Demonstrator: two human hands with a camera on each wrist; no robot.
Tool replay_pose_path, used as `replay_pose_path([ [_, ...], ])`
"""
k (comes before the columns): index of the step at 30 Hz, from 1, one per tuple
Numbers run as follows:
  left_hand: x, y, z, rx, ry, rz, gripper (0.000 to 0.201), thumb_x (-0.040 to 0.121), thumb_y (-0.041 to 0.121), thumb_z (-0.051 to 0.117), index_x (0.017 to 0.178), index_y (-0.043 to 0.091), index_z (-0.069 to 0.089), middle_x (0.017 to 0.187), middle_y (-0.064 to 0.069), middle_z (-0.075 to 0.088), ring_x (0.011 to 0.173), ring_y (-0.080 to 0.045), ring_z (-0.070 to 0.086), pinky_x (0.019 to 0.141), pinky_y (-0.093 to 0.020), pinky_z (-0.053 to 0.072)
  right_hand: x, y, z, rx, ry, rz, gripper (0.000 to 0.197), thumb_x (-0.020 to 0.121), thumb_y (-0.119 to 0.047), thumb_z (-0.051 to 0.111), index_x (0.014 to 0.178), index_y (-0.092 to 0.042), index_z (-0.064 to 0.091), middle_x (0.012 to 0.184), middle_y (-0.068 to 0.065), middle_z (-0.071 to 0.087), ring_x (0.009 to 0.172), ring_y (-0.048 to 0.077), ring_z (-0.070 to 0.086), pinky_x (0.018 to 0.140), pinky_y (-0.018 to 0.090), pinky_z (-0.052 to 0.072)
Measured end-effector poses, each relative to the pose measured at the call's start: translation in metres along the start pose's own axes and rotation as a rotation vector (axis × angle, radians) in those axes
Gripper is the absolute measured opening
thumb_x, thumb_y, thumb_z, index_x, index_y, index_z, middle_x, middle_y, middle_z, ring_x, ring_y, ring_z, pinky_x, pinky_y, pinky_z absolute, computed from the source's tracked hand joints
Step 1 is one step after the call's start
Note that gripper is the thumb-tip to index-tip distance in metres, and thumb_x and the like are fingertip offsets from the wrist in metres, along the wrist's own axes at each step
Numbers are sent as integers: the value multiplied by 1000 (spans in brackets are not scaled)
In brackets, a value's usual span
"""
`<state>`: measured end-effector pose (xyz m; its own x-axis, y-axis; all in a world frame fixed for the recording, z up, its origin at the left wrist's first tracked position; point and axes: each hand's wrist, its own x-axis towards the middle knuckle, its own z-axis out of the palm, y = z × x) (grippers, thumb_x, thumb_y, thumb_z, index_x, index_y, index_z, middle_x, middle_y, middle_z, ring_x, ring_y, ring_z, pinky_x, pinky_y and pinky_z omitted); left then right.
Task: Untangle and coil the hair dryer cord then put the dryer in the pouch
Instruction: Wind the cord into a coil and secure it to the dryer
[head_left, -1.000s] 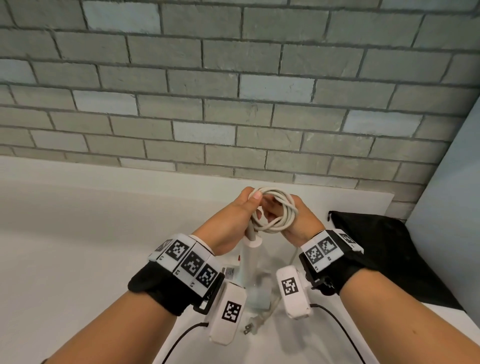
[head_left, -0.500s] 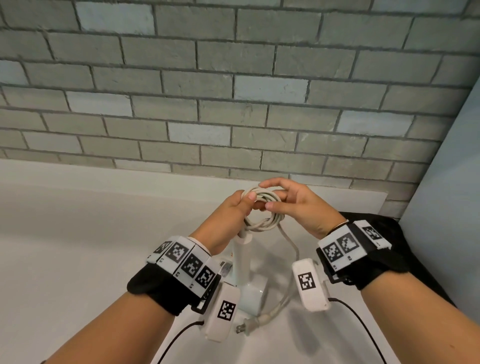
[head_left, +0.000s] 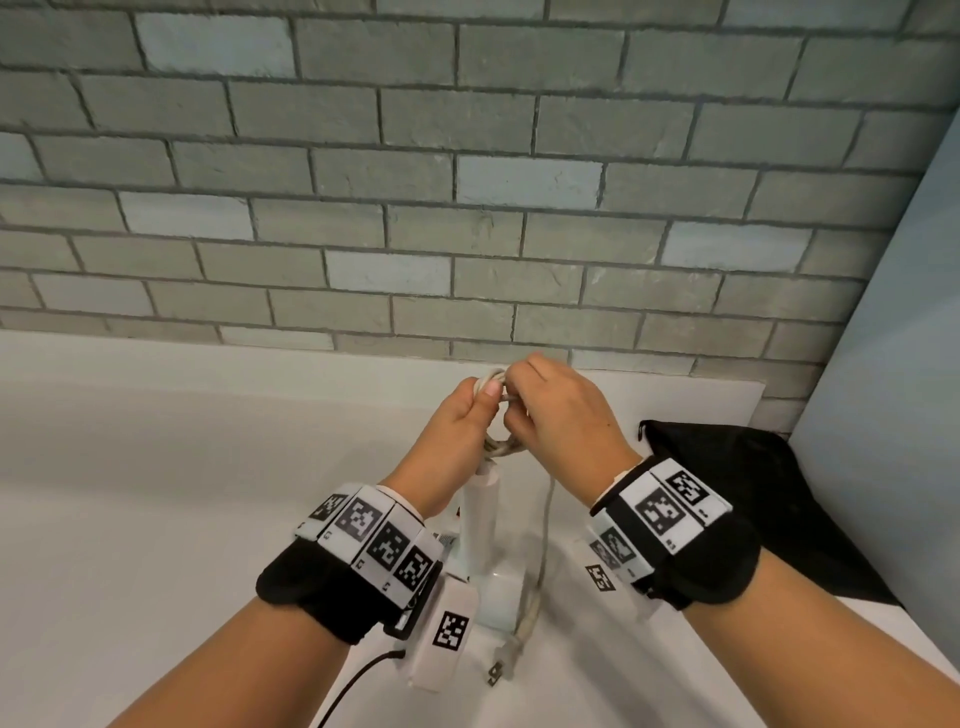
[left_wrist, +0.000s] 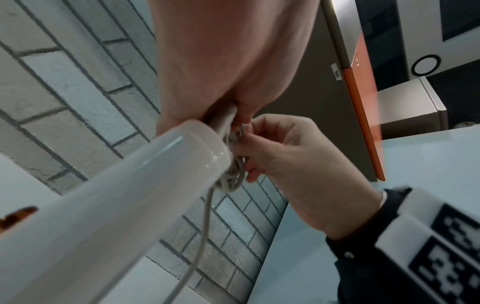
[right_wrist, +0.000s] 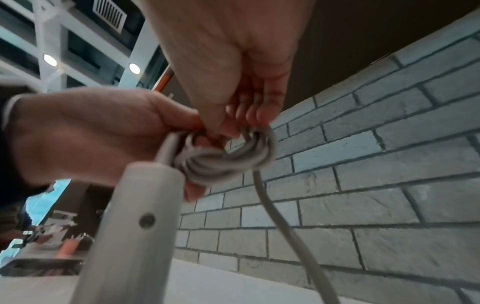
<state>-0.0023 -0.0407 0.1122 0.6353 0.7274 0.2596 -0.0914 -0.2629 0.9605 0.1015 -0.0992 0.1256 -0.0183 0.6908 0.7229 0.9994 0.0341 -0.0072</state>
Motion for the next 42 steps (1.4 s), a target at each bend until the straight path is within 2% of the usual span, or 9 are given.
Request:
replay_pose_path([
  [5, 3, -3, -4, 58, 22, 24, 32, 97, 35, 30, 103, 13, 52, 86, -6, 52, 74, -20, 45, 60, -25, 39, 6, -6, -16, 224, -197, 124, 18, 79, -4, 51, 85, -17, 40, 68, -1, 46, 71, 17, 40, 59, 25, 25],
  [11, 5, -5, 2, 156, 2, 137, 27, 97, 30, 31, 90, 11, 49, 82, -2, 51, 79, -13, 47, 70, -22, 38, 18, 7, -36, 659, -381, 502, 24, 71, -5, 59, 90, -16, 49, 42, -8, 47, 45, 13, 42, 51, 26, 36],
  [18, 8, -6, 0, 200, 62, 160, 22, 96, 29, 35, 79, 17, 41, 67, 7, 38, 59, -5, 36, 49, -10, 34, -1, 18, -20, 235, -18, 345, 14, 78, -18, 68, 73, -7, 60, 71, 0, 47, 59, 10, 41, 55, 23, 33],
  [21, 10, -7, -2, 243, 80, 179, 22, 96, 28, 36, 74, 22, 38, 67, 7, 38, 60, -6, 37, 52, -14, 33, -3, 16, -20, 489, -65, 461, 23, 80, -21, 66, 69, -4, 58, 61, 6, 54, 54, 12, 44, 52, 15, 34],
  [24, 12, -10, -6, 262, 98, 186, 20, 96, 28, 36, 81, 15, 41, 70, 6, 41, 64, -8, 40, 57, -18, 34, 0, 11, -27, 779, -161, 562, 26, 86, -23, 58, 71, -2, 57, 69, 18, 62, 62, 21, 54, 63, 28, 46],
  [30, 10, -15, -5, 376, 56, 251, 17, 96, 33, 34, 85, 20, 39, 90, -3, 46, 83, -18, 45, 63, -21, 38, -3, 5, -42, 1619, -290, 786, 32, 90, -26, 46, 63, -12, 52, 53, -1, 41, 52, 13, 47, 74, 34, 52],
  [36, 12, -13, -17, 358, 48, 241, 13, 94, 33, 39, 98, 21, 42, 93, 2, 49, 91, -20, 48, 73, -30, 40, -10, 19, -50, 1256, -319, 577, 13, 85, -2, 53, 75, -10, 55, 52, -3, 47, 48, 8, 45, 53, 22, 49],
  [39, 12, -11, -23, 346, 58, 240, 16, 92, 32, 45, 104, 22, 42, 101, 0, 56, 91, -17, 53, 71, -26, 43, -12, 37, -47, 744, -225, 493, 12, 90, -13, 52, 80, -18, 54, 66, 6, 59, 64, 14, 64, 70, 34, 49],
  [42, 10, -7, -24, 361, 82, 257, 6, 93, 28, 45, 95, 23, 44, 85, 8, 55, 76, 2, 56, 60, -10, 42, -14, 42, -46, 864, -131, 583, 8, 91, -15, 49, 83, -16, 52, 60, 6, 57, 68, 18, 69, 76, 32, 50],
])
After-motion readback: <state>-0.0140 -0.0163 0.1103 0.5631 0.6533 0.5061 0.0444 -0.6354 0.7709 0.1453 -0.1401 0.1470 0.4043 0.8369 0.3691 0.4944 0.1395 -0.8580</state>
